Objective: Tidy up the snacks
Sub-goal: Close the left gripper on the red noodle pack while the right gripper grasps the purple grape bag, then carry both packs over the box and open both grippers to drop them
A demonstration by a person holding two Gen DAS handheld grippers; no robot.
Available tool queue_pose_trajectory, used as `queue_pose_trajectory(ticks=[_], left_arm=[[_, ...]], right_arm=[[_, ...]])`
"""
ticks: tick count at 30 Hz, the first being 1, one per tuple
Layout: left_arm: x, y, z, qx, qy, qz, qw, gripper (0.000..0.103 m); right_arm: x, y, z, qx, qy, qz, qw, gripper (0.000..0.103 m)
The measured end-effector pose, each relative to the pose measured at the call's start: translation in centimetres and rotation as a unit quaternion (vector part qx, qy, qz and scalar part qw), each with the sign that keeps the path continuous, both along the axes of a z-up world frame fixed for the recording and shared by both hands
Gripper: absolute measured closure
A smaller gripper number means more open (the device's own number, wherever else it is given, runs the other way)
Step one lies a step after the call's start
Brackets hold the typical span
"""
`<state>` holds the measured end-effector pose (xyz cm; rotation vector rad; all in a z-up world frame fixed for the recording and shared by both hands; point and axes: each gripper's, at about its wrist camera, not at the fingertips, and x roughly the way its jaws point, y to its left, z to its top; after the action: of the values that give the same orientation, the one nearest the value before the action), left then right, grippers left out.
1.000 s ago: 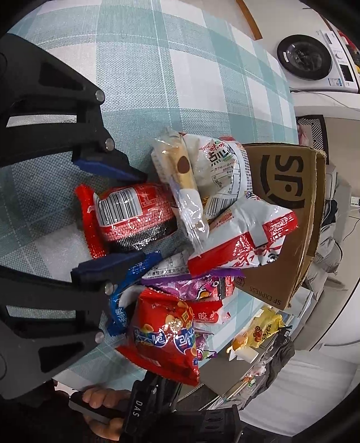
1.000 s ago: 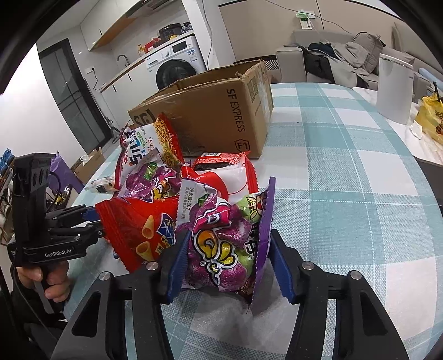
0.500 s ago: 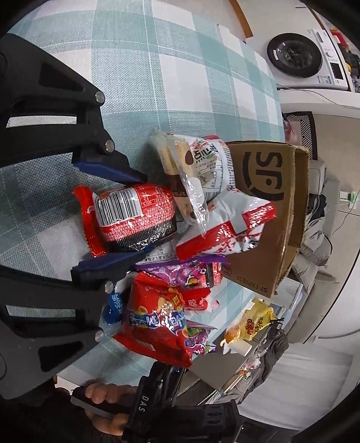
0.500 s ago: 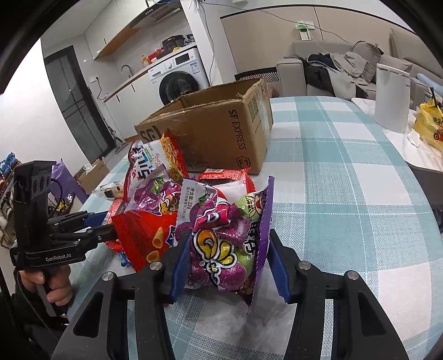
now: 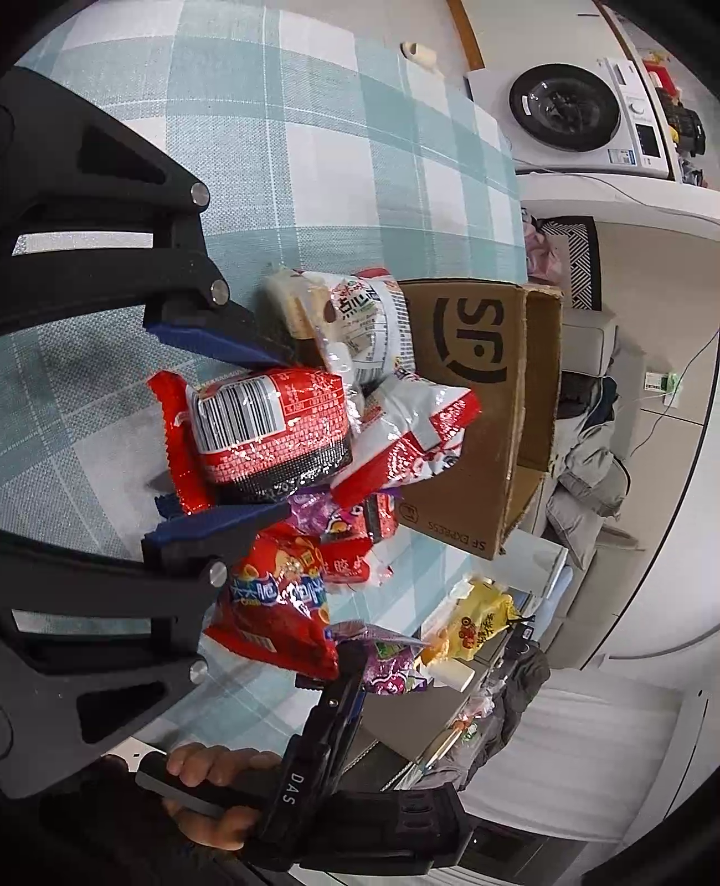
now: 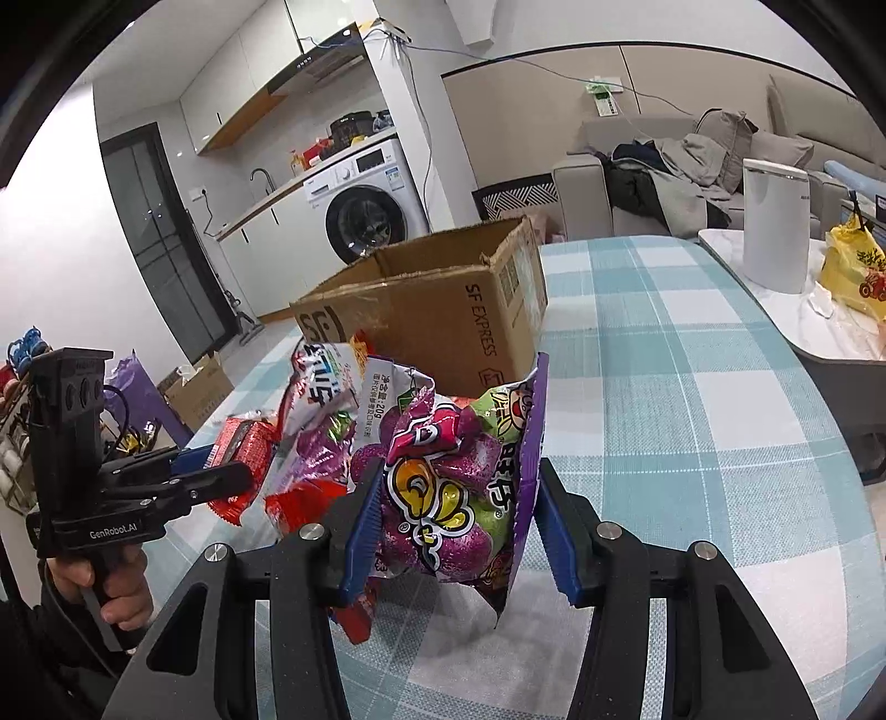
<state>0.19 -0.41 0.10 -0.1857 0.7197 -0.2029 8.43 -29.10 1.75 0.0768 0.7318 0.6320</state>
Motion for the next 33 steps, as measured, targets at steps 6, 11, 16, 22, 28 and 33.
queue_pose_trajectory(ticks=[6, 11, 16, 22, 28, 33], left_arm=[[-0.9, 0.0, 1.8, 0.0, -0.025, -0.001, 0.9997, 0.059], [-0.7, 0.6, 3.1, 0.002, -0.037, 0.006, 0.9993, 0.059], [-0.3, 1.0, 4.5, 0.008, -0.052, 0.014, 0.9985, 0.059], [0.7, 1.3, 6.1, 0.015, -0.068, 0.025, 0.9972, 0.059], [2.0, 1.9, 7.1, 0.02, -0.08, 0.037, 0.9959, 0.059], [3.0, 2.1, 7.6, 0.022, -0.085, 0.043, 0.9952, 0.059]], right_arm=[[-0.4, 0.2, 1.3, 0.008, -0.014, 0.0, 1.0, 0.051], [-0.3, 0.5, 2.5, 0.012, -0.029, -0.001, 1.0, 0.051], [0.1, 0.5, 3.4, 0.015, -0.039, -0.006, 0.999, 0.051], [0.7, 1.1, 4.4, 0.014, -0.047, -0.001, 0.999, 0.051], [1.4, 1.9, 5.3, 0.015, -0.054, 0.005, 0.998, 0.051], [2.1, 2.6, 5.8, 0.014, -0.056, 0.008, 0.998, 0.051]])
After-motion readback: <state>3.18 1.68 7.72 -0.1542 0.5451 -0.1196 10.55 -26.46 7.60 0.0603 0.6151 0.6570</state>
